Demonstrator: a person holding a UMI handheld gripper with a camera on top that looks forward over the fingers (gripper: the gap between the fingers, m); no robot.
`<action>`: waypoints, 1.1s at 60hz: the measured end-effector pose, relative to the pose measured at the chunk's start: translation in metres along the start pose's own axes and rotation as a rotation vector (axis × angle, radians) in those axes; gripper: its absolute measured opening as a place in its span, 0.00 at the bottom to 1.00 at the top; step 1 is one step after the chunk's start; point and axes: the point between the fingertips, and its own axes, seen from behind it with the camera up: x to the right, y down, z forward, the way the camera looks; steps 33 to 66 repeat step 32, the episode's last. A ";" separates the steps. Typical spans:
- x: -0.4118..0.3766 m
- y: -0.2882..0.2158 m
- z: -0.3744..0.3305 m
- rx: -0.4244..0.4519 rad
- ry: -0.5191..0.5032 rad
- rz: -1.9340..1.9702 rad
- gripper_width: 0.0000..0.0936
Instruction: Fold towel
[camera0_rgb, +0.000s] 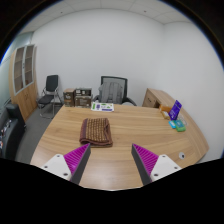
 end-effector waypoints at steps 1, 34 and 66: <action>-0.001 0.001 -0.005 0.000 0.002 0.000 0.92; -0.017 0.010 -0.066 0.047 0.010 -0.006 0.92; -0.017 0.010 -0.066 0.047 0.010 -0.006 0.92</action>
